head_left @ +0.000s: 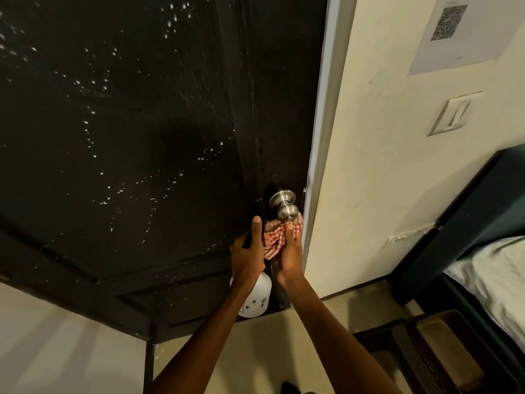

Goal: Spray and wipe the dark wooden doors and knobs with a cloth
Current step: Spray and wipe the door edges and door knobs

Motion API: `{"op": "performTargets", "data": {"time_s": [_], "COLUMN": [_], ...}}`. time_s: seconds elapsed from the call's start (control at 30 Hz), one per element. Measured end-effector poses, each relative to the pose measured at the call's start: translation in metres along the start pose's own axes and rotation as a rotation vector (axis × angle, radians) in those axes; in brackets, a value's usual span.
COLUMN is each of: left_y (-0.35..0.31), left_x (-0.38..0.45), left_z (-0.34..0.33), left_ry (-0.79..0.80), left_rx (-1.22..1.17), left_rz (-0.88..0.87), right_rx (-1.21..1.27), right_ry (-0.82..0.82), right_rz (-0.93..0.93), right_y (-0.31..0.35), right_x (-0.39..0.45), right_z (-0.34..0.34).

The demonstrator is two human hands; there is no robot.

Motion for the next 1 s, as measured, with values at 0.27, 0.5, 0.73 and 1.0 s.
{"op": "performTargets", "data": {"time_s": [0.27,0.5,0.73,1.0], "left_y": [-0.005,-0.012,-0.012,-0.015], "left_x": [0.004,0.001,0.008,0.016], "left_z": [-0.01,-0.003,0.002,0.005], "left_ry": [0.04,-0.009,-0.055,-0.075], "left_rx": [-0.098,-0.056,-0.04,-0.081], "left_rz": [-0.097,-0.128,-0.206,-0.213], "right_rx": [-0.523,-1.647,-1.982,-1.479], "right_ry": [-0.072,-0.206,-0.01,-0.2], "right_rz": [0.555,1.171,1.282,0.849], "right_y": [0.07,0.105,0.083,0.111], "right_x": [-0.016,-0.011,-0.012,-0.005], "right_z": [-0.001,-0.035,-0.054,-0.031]}}
Point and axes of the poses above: each hand's wrist, its own x-axis towards the middle knuckle, its own z-axis out of the back of the hand, y = z × x, the point moved 8 cm from there along x, towards the middle knuckle, and after that the axes turned 10 degrees about -z, right-handed, at the moved point
